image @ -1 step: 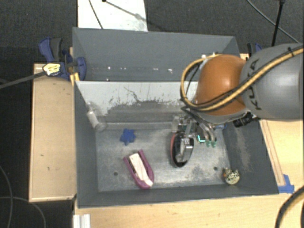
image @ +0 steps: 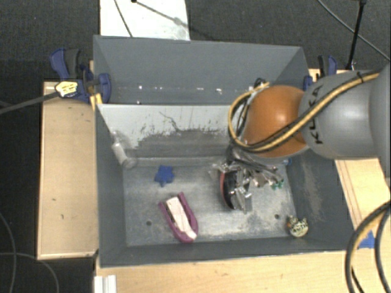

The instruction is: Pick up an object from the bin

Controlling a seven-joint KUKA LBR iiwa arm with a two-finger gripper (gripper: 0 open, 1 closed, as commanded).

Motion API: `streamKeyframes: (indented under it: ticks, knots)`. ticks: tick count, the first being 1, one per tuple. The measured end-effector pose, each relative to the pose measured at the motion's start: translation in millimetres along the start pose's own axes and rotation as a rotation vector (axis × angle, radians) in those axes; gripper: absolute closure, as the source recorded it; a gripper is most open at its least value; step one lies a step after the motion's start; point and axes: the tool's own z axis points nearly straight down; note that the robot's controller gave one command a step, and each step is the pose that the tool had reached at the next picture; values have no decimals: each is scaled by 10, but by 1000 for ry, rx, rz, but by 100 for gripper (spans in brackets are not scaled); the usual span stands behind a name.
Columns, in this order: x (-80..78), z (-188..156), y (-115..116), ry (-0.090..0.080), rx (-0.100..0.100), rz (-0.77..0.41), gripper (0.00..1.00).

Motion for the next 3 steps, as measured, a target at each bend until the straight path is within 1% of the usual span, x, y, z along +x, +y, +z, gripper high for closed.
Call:
streamKeyframes:
  ticks: [1, 2, 3]
  knots:
    - [-273, -294, 27, -12, 8, -332, 0]
    - [-218, -378, -158, -11, 13, -775, 0]
    - [-183, 2, -113, -4, 12, -1317, 0]
